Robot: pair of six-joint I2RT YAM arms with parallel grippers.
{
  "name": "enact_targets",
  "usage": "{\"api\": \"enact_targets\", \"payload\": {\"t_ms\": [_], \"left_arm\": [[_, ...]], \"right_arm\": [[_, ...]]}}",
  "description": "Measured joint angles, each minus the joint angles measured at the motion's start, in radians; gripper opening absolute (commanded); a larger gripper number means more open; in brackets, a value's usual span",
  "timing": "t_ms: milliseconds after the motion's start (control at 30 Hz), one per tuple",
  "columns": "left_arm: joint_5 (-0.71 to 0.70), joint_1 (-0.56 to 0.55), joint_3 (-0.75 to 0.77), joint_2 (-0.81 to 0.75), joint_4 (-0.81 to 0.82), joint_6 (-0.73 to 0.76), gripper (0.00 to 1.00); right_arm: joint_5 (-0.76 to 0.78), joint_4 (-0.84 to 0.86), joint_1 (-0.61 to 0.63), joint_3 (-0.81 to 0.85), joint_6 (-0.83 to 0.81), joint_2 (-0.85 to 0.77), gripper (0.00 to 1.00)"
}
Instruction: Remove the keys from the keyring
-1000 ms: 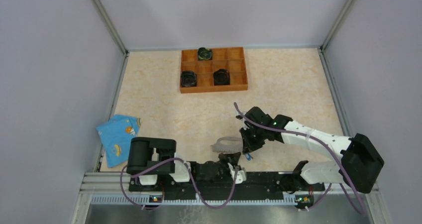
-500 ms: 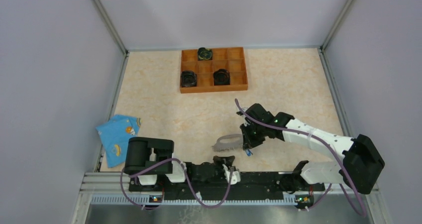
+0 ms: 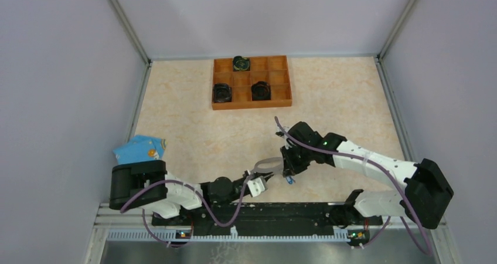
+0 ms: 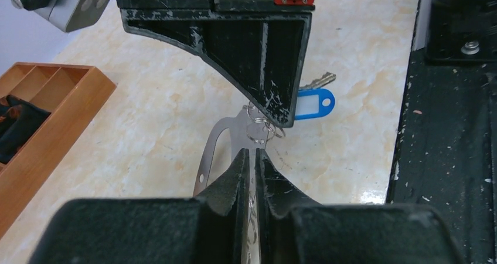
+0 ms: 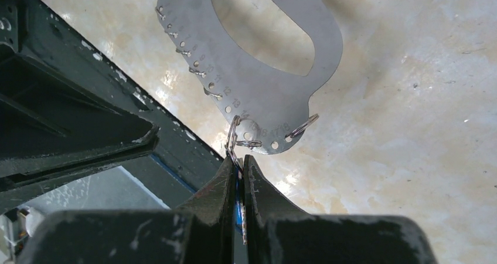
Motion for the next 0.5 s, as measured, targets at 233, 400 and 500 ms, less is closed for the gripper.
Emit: {"api": "enact_targets", "payload": {"t_ms": [233, 400, 500], "left_arm": [[0.118, 0.078, -0.027, -0.011, 0.010, -0.072, 0.25], [0.217, 0.146, -0.061, -0.011, 0.042, -0.130, 0.31], [0.274, 0.169, -0.063, -0.011, 0.063, -0.154, 0.32]], "right_arm": [[0.024, 0.001, 0.072, 0.000, -0.018, 0.000, 0.00], [0.063, 0.001, 0.121, 0.000, -0.036, -0.006, 0.00], [0.085, 0.001, 0.143, 0.000, -0.051, -0.008, 0.00]]}}
